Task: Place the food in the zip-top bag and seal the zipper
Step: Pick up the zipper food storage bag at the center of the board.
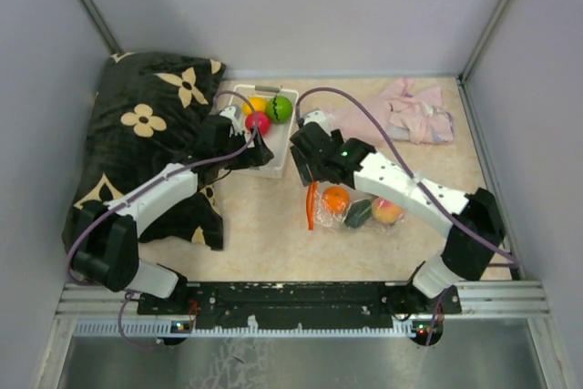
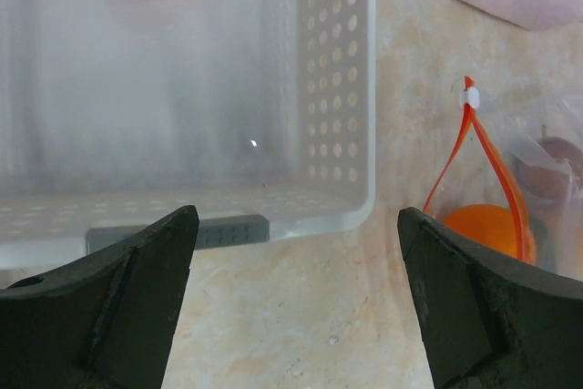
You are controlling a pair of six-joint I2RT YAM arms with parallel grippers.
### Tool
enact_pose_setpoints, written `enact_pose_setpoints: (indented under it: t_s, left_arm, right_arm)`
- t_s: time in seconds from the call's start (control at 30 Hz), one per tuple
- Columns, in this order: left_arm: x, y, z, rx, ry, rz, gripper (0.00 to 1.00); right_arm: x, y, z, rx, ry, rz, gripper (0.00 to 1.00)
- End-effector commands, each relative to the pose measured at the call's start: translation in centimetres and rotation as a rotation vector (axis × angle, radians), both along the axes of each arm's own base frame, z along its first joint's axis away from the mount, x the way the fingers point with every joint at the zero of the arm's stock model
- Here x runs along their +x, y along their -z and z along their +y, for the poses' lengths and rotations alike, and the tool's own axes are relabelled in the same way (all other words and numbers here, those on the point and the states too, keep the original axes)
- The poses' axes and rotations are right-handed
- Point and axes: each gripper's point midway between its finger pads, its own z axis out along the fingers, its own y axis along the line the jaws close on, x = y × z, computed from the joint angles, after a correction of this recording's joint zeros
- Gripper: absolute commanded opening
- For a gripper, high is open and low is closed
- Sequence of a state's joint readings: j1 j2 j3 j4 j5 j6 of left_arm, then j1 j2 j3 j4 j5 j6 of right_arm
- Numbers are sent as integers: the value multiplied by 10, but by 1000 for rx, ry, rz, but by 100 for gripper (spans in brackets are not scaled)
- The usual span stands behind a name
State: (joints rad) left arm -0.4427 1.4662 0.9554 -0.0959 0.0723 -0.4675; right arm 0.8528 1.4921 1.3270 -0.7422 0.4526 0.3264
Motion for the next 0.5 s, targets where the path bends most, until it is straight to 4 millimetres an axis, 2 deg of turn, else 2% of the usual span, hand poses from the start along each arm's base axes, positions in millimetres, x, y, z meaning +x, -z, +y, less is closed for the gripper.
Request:
enact_pose_setpoints:
  t_s: [0.0,0.27,0.4,0.47]
  left_arm:
    - [-15,-13,-6,-89,26,-14,96]
    - [-39,-9,9,-97,-5,-23,94]
    - [-48,-13,8,-108,14,-19,93]
    - [-50,-16,7,-115,22,-24,92]
  right_arm:
    - [4,-1,18,-46,26,-26,75]
    - [10,41,22,-221,72,-3,76]
    - [14,60,12,-337,112,-5,76]
    - [15,59,7,-375,130,-27,74]
